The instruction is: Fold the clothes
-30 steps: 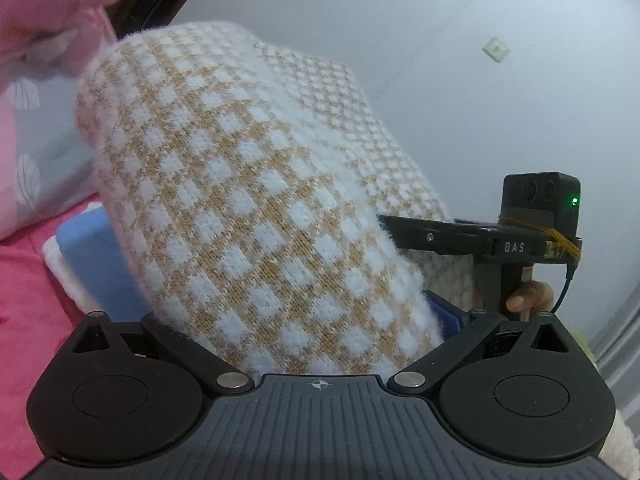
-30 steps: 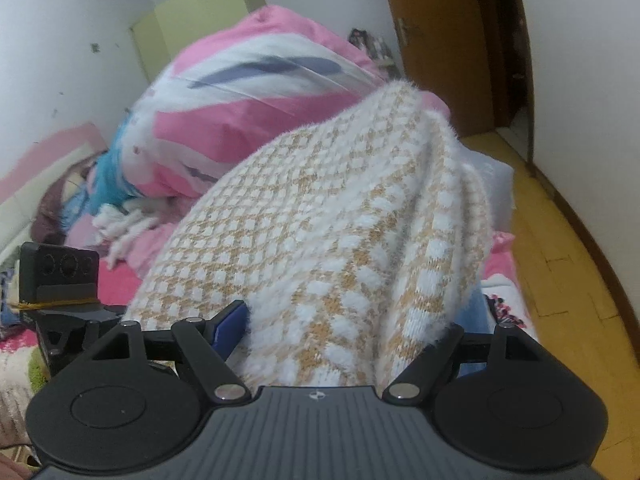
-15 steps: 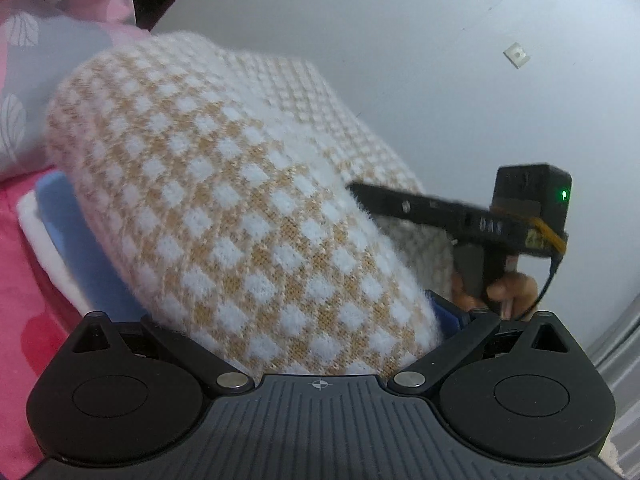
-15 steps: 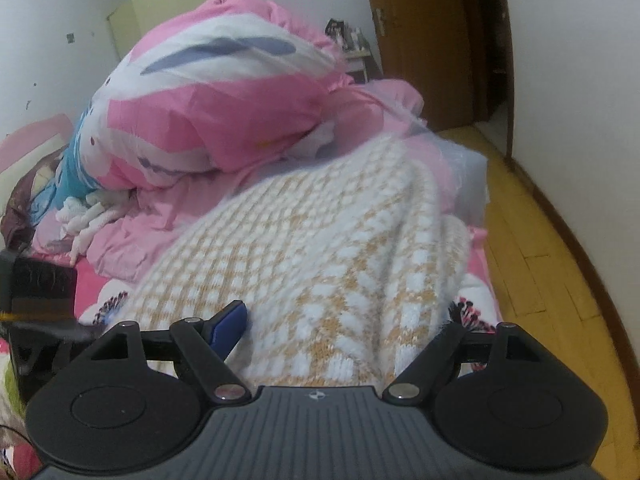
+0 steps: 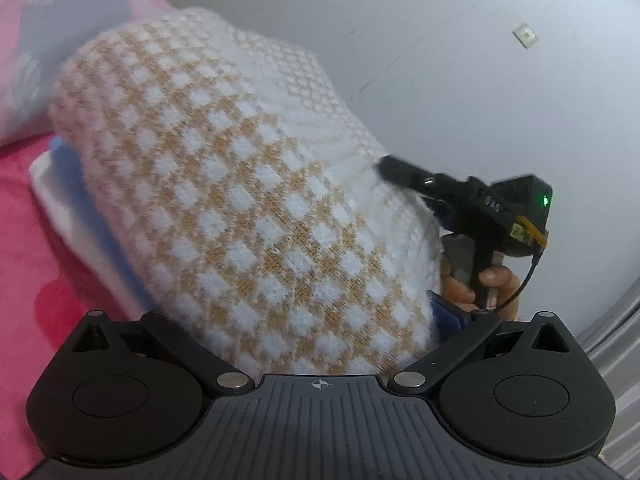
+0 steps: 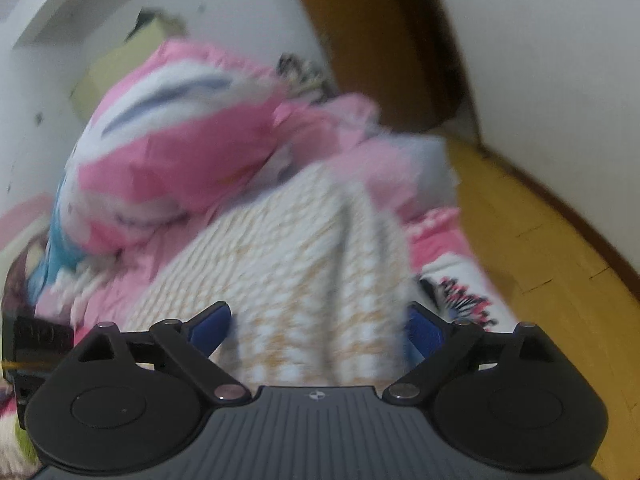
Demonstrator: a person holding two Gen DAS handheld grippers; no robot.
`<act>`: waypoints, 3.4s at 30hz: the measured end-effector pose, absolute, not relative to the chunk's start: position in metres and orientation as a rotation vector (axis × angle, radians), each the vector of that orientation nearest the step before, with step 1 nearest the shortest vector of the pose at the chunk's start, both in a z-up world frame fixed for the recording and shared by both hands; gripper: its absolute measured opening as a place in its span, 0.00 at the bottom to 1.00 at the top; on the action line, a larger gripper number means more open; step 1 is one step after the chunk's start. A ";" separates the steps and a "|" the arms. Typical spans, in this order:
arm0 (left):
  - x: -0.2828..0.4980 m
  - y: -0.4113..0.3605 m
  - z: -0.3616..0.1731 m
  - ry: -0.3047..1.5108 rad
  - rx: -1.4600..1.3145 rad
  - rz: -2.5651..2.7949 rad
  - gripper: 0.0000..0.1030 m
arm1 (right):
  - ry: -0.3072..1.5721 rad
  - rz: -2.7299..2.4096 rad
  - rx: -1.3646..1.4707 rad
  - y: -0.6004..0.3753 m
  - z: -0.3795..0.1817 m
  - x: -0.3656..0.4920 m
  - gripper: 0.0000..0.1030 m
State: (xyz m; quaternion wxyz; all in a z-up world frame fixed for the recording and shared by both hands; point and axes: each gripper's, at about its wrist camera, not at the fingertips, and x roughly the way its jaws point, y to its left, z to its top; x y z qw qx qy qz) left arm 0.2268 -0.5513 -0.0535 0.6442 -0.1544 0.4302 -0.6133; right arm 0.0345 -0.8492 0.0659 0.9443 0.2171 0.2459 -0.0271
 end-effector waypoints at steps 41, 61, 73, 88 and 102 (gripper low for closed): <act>0.230 -0.446 0.022 0.690 -0.357 -1.039 1.00 | 0.201 -0.453 0.247 -0.626 0.146 -0.185 0.86; -0.072 -0.214 0.074 0.407 -0.048 -1.023 1.00 | 0.414 -0.493 0.320 -0.372 0.117 -0.281 1.00; -0.113 -0.201 0.054 0.389 0.013 -0.824 1.00 | 0.468 -0.630 0.346 -0.338 0.088 -0.295 1.00; -0.094 -0.202 0.046 0.336 0.064 -0.751 1.00 | 0.481 -0.768 0.155 -0.313 0.087 -0.232 1.00; -0.052 -0.214 0.030 0.409 0.029 -0.744 1.00 | 0.541 -0.844 0.085 -0.314 0.085 -0.185 1.00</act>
